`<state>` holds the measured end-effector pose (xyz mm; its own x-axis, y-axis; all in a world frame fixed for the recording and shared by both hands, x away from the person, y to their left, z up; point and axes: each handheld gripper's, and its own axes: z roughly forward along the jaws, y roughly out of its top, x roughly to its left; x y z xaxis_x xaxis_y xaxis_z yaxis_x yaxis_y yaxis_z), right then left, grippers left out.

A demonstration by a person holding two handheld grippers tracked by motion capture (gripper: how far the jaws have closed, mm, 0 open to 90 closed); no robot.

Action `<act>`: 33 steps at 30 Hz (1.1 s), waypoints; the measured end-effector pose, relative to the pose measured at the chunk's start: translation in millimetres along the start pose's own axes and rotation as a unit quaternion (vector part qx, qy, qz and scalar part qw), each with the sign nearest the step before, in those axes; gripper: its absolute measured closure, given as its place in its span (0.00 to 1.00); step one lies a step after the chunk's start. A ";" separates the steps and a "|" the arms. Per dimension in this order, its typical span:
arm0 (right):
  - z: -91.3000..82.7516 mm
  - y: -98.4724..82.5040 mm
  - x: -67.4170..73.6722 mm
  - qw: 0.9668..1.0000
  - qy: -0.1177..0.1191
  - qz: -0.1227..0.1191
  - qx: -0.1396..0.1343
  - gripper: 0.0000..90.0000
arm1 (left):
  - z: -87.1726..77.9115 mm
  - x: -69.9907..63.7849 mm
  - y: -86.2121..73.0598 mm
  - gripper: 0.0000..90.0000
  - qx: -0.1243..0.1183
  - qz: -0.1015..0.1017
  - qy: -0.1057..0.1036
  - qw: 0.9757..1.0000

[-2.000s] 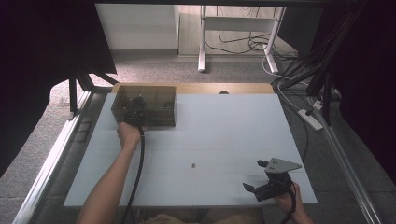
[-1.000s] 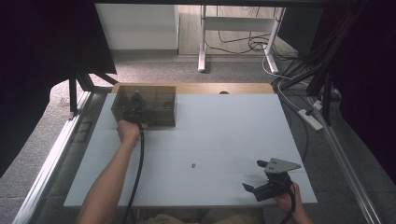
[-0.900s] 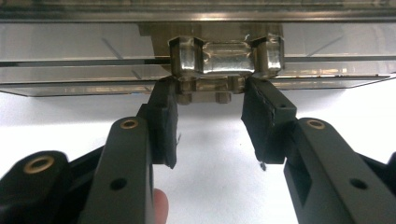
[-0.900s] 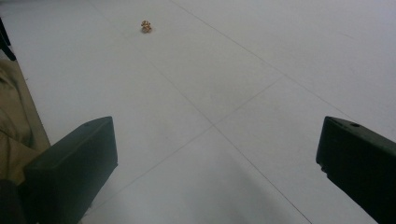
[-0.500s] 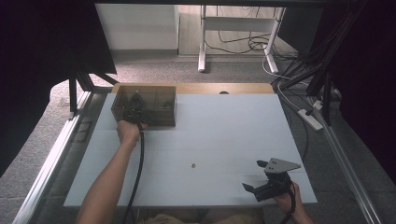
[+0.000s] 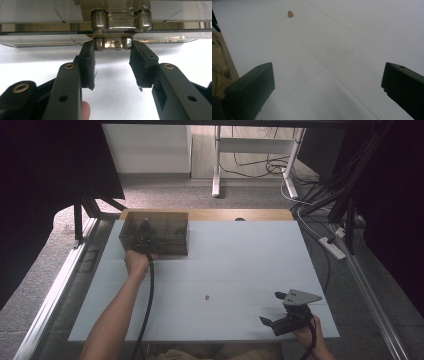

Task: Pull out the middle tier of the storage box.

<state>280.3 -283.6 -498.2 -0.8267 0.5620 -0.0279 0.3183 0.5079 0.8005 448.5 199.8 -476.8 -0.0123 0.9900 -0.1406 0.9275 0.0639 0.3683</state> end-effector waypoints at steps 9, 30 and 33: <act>0.6 -0.1 0.0 1.000 0.001 0.000 0.001 0.00 | -0.9 0.4 -2.6 0.64 -0.001 0.002 -0.002 1.000; 1.4 -0.3 -0.2 1.000 0.003 0.001 0.003 0.00 | -2.5 1.1 -8.0 0.63 -0.005 0.005 -0.004 1.000; 1.2 -0.4 -0.1 1.000 0.003 0.001 0.002 0.00 | -2.6 2.6 -9.3 0.62 -0.010 0.010 -0.009 1.000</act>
<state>280.8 -283.1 -499.2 -0.8288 0.5591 -0.0229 0.3219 0.5098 0.7978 439.0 202.1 -478.2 0.0132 0.9888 -0.1488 0.9199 0.0463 0.3894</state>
